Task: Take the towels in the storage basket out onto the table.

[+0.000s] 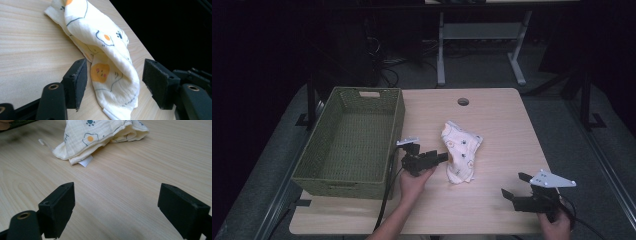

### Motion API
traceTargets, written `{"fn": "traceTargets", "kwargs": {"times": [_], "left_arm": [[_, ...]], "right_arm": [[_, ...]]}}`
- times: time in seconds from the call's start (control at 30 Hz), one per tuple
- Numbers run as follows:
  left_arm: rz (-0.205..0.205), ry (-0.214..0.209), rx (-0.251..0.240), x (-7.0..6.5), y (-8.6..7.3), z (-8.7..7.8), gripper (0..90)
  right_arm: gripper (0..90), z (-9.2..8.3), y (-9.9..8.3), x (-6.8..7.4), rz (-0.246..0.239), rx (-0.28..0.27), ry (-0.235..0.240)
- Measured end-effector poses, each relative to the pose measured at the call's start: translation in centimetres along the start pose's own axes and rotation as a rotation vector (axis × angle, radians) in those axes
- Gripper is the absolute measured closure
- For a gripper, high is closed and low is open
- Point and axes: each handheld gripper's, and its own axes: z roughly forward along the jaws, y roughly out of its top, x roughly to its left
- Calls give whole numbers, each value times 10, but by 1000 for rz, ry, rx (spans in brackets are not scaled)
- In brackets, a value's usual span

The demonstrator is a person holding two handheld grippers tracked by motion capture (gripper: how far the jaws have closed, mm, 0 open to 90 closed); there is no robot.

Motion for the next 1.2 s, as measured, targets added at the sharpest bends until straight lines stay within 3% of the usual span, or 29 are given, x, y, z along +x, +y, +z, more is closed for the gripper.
{"fn": "traceTargets", "kwargs": {"times": [0.23,0.37,0.7,1.2], "left_arm": [[19,-24,18,-2,-9,-4,343],[67,-17,38,-7,-15,-8,343],[122,-43,31,-19,-22,-26,343],[211,-14,44,-26,-46,-54,335]], "right_arm": [[140,1,0,-1,-1,1,-2],[140,1,0,-1,1,0,-3],[140,1,0,-1,3,3,-4],[140,1,0,1,-6,11,-13]]}}
